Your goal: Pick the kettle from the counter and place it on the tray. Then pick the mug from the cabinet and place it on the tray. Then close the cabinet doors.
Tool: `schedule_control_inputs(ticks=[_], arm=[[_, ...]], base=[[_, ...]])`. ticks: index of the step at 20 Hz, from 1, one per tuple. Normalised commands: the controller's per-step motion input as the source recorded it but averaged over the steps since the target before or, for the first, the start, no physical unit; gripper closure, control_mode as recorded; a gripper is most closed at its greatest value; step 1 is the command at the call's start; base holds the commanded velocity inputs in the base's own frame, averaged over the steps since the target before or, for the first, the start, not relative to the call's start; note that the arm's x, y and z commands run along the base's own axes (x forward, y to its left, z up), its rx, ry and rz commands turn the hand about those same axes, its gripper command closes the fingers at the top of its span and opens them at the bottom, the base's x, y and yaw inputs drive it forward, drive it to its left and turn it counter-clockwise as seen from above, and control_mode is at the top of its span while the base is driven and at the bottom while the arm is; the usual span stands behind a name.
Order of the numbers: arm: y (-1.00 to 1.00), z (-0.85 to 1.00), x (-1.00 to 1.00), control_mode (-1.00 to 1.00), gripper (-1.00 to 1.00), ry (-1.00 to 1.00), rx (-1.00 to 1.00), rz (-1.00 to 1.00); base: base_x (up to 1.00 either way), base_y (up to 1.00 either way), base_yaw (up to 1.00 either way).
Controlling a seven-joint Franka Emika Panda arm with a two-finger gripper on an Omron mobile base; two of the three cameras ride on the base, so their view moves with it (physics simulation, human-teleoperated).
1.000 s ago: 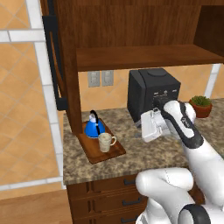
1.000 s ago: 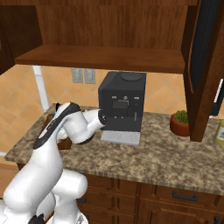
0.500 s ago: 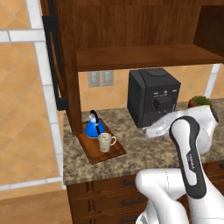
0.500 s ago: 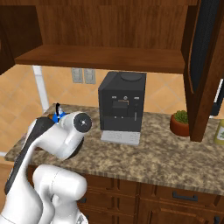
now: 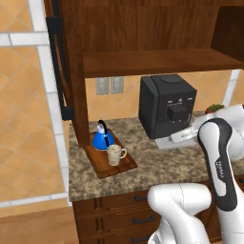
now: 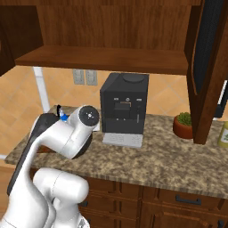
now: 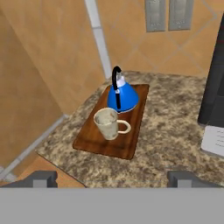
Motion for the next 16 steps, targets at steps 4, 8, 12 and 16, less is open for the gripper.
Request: schedule_control_inputs(ticks=[4,8,12,16], arm=[[-0.26,0.0,-0.4,-1.0,-1.0,-0.01,0.0,-0.09],[-0.48,0.06,-0.61,-1.0,-1.0,0.0,0.01,-0.11],[-0.74,0.19,-0.84,-1.0,-1.0,-0.04,0.17,-0.07],[-0.81,0.29,-0.67,-1.0,-1.0,0.0,0.24,-0.08]], base=[[0.0,0.0,0.0],[0.0,0.0,0.0],[0.0,0.0,0.0],[0.0,0.0,0.0]])
